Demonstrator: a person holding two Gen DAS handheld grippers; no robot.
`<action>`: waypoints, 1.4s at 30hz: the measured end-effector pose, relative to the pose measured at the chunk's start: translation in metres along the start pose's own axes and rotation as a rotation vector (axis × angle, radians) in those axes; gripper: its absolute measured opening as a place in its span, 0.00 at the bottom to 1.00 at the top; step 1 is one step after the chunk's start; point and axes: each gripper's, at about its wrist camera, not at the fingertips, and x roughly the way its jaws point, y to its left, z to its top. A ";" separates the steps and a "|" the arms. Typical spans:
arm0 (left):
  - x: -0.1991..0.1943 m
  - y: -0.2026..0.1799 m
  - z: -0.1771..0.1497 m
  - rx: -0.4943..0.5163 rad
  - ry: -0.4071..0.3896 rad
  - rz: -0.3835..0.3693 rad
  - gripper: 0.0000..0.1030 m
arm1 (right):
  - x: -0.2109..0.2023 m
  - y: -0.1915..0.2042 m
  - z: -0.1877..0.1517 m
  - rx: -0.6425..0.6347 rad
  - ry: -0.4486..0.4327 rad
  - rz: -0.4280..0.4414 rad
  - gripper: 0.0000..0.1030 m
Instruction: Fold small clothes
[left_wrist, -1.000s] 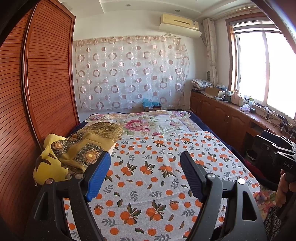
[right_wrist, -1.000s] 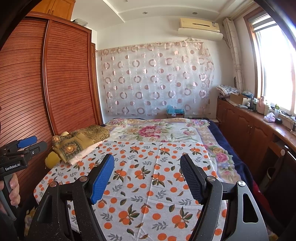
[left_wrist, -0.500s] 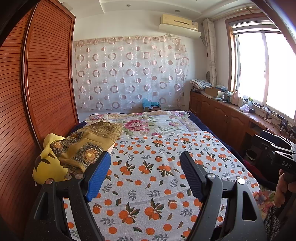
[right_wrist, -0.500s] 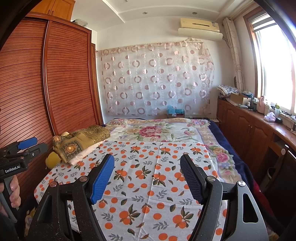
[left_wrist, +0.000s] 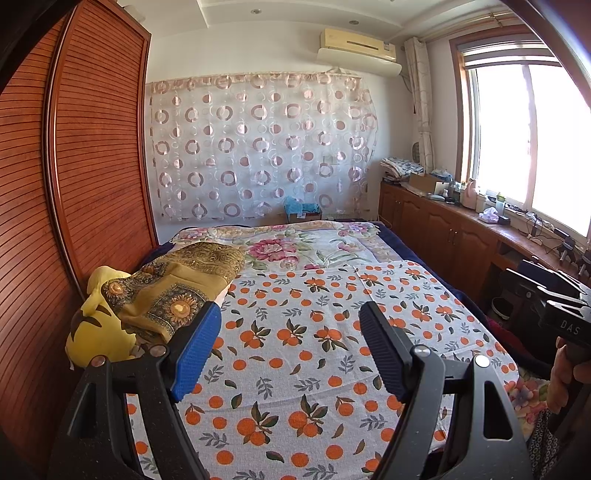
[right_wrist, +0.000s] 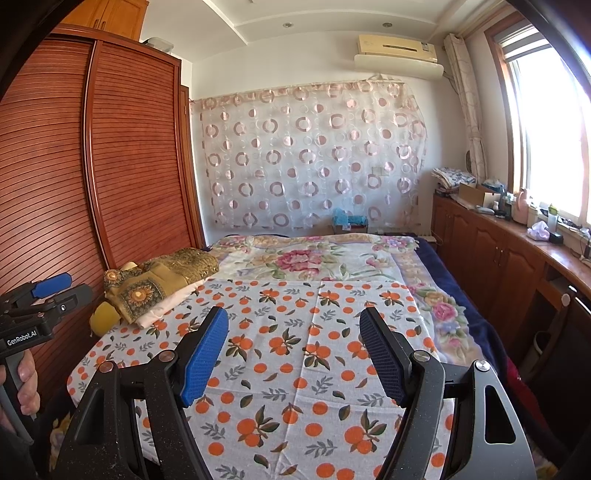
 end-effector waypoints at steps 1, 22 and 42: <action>0.000 0.000 0.000 0.000 0.000 0.001 0.76 | 0.000 0.000 0.000 -0.001 0.000 -0.001 0.73; 0.000 0.001 -0.002 0.001 -0.001 -0.001 0.76 | 0.002 -0.001 0.000 -0.002 0.000 0.000 0.73; -0.007 -0.003 0.002 0.002 -0.007 -0.004 0.76 | 0.003 -0.002 0.000 -0.001 -0.001 0.001 0.73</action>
